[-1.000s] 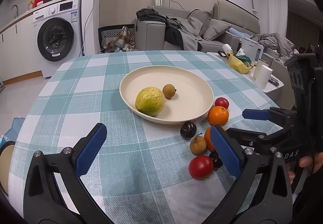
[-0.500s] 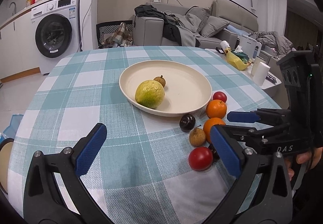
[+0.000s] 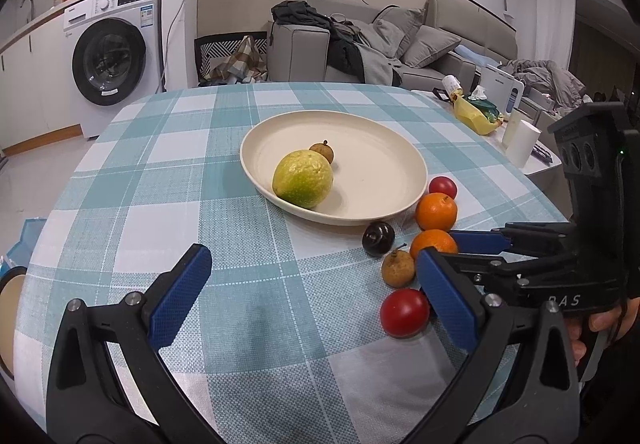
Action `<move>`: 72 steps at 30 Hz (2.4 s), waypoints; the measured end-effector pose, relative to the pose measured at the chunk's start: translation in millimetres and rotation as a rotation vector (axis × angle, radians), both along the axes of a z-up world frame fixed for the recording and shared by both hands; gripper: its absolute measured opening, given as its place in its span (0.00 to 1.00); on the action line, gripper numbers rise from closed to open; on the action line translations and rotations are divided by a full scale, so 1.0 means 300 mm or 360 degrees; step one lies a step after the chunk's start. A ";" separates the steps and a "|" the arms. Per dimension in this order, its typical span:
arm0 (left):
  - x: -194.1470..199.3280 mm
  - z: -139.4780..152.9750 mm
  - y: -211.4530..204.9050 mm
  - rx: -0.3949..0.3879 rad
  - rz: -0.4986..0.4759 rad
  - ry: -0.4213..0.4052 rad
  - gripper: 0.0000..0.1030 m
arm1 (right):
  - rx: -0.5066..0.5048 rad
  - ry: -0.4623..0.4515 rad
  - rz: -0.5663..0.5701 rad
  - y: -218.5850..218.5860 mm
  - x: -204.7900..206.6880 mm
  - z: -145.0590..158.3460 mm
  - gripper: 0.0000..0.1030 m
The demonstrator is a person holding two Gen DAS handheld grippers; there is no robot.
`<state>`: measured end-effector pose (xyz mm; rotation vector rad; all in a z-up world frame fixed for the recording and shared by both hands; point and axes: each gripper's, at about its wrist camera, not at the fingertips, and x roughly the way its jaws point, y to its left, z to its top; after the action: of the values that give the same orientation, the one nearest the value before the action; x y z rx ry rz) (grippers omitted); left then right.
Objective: Organize fruits
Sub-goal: 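Move the right gripper to a mandarin orange and close on it, then lift the orange with the right gripper while the left gripper grasps a red tomato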
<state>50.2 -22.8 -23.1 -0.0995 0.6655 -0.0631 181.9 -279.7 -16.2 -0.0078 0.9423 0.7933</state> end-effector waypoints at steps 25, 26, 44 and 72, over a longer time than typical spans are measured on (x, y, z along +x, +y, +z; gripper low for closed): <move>0.009 -0.038 -0.091 0.0112 -0.0183 0.0126 0.98 | 0.0105 0.0015 -0.0036 -0.029 0.006 0.009 0.36; 0.009 -0.043 -0.101 0.0128 -0.0198 0.0139 0.98 | 0.0114 0.0011 -0.0043 -0.033 0.006 0.012 0.36; 0.024 -0.084 -0.131 0.0051 -0.0408 0.0264 0.53 | 0.0141 0.0009 -0.0062 -0.047 0.006 0.022 0.36; 0.003 -0.019 -0.069 -0.0145 -0.0395 0.0104 0.27 | 0.0169 -0.0021 -0.0057 -0.051 0.003 0.027 0.36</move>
<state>51.1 -43.6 -28.8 -0.1064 0.7382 -0.3302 182.8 -295.0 -8.1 0.0960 0.8849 0.8084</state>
